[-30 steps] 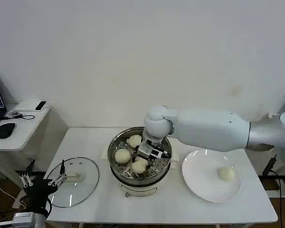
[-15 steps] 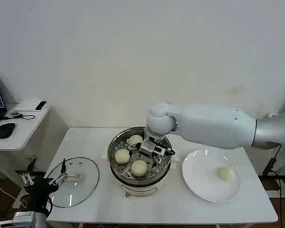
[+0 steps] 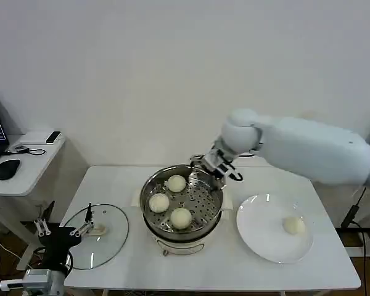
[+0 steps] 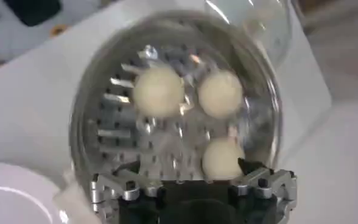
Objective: Take steamed baozi put them in steamer then cover it.
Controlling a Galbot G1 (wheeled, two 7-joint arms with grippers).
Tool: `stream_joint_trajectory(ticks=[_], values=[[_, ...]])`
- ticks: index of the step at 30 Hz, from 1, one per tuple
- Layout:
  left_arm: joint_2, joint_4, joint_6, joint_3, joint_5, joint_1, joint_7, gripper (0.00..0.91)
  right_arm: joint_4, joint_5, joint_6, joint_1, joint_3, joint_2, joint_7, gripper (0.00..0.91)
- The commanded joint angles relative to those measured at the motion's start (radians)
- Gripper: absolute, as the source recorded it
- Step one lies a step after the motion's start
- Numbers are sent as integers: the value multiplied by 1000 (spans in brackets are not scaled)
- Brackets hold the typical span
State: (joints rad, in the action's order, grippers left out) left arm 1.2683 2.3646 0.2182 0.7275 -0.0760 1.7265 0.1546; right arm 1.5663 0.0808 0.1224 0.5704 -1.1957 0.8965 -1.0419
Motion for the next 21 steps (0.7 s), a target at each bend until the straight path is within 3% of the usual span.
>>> stream_joint_trajectory(ticks=[1, 5, 7, 10, 11, 13, 14, 15, 18, 21], values=[[-50, -1, 9, -20, -8, -23, -1, 907, 130, -34, 192, 3, -8, -430, 29, 907], [-63, -2, 9, -35, -12, -34, -2, 907, 187, -94, 189, -62, 3, -558, 24, 907], [-66, -6, 10, -43, -12, -39, -3, 907, 190, -120, 181, -150, 68, -606, 23, 907], [-69, -12, 11, -56, -11, -48, -3, 907, 184, -167, 166, -448, 366, -700, 21, 907], [-70, -13, 12, -59, -10, -51, -4, 907, 180, -180, 160, -522, 422, -707, 20, 907], [-76, -16, 14, -66, -8, -52, -5, 907, 161, -224, 153, -802, 681, -718, 17, 907], [-77, -18, 14, -67, -7, -53, -6, 907, 152, -240, 147, -844, 730, -715, 15, 907], [-79, -20, 13, -67, -7, -54, -7, 907, 133, -268, 144, -997, 842, -708, 13, 907], [-82, -29, 13, -66, -8, -56, -8, 907, 85, -328, 126, -1125, 988, -672, 14, 907], [-81, -42, 11, -69, -6, -53, -8, 907, 37, -380, 127, -1145, 1009, -631, 20, 907]])
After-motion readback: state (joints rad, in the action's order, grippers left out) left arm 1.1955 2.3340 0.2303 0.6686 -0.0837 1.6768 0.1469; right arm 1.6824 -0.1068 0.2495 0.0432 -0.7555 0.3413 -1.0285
